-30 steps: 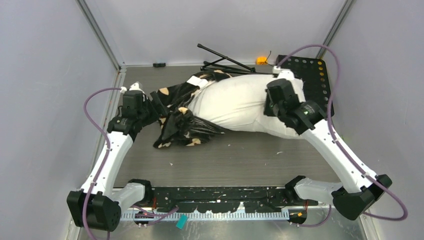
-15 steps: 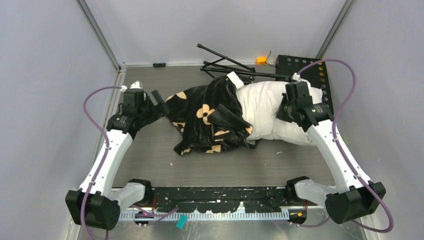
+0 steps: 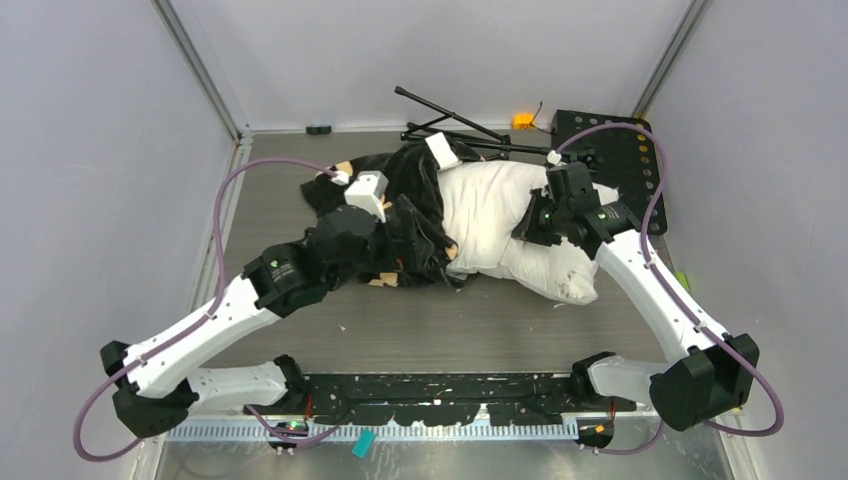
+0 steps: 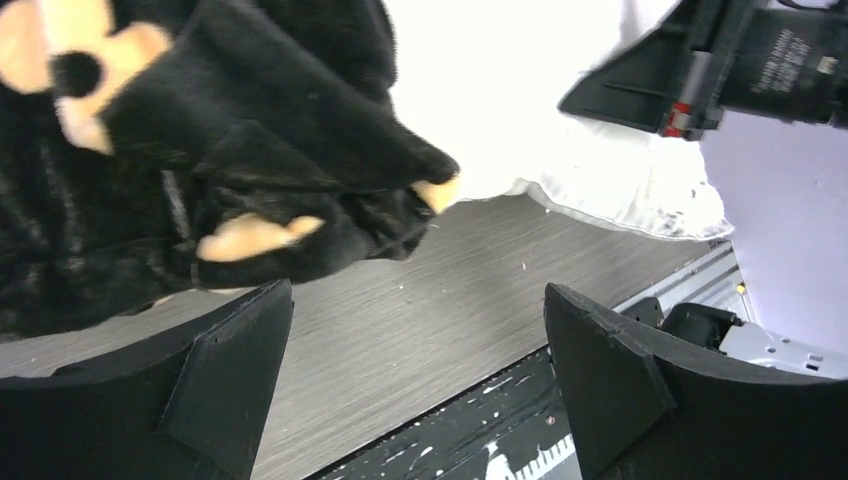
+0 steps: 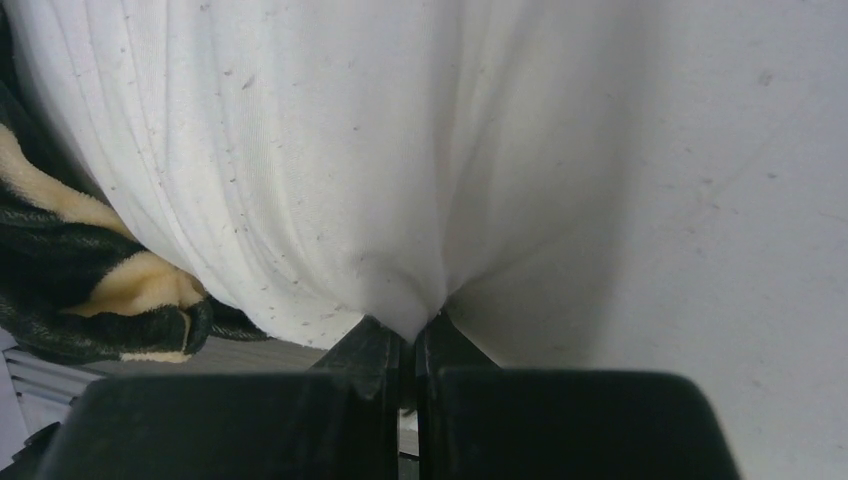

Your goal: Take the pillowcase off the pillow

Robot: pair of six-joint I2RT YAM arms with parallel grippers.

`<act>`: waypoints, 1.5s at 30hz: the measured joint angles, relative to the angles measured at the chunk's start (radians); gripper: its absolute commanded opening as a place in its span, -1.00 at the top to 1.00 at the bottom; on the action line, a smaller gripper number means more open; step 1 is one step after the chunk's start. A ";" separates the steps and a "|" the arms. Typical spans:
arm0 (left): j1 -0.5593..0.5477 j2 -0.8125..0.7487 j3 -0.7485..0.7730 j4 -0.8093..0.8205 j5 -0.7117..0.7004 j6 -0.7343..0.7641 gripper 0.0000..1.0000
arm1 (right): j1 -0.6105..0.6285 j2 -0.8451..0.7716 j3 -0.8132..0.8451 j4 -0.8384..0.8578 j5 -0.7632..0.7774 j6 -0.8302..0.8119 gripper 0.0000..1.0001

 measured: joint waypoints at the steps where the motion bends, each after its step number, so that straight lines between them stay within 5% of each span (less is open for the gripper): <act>1: -0.047 0.014 0.016 -0.001 -0.043 -0.005 -0.99 | 0.000 0.000 0.000 0.000 -0.002 0.000 0.99; 8: -0.275 0.230 0.146 0.000 -0.306 -0.043 -0.99 | 0.002 -0.003 -0.004 0.002 -0.003 0.002 1.00; 17: -0.234 0.501 0.167 -0.027 -0.376 -0.090 -1.00 | 0.002 -0.058 -0.020 0.003 0.000 0.007 1.00; 25: 0.037 0.459 -0.076 0.031 -0.357 -0.155 -0.79 | 0.018 -0.116 -0.022 -0.028 0.069 0.012 0.99; 35: 0.533 0.036 -0.328 0.095 -0.148 -0.154 -0.46 | -0.067 -0.214 -0.040 -0.040 0.102 0.027 1.00; 37: 0.611 -0.003 -0.341 0.094 -0.073 -0.145 -0.27 | -0.083 -0.214 -0.037 -0.041 0.085 0.031 1.00; 42: 0.730 -0.029 -0.352 0.097 0.094 -0.102 0.55 | -0.095 -0.204 -0.018 -0.050 0.014 0.030 1.00; 45: 0.742 -0.029 -0.351 0.105 0.146 -0.063 0.67 | -0.102 -0.175 0.008 -0.069 -0.030 0.025 0.99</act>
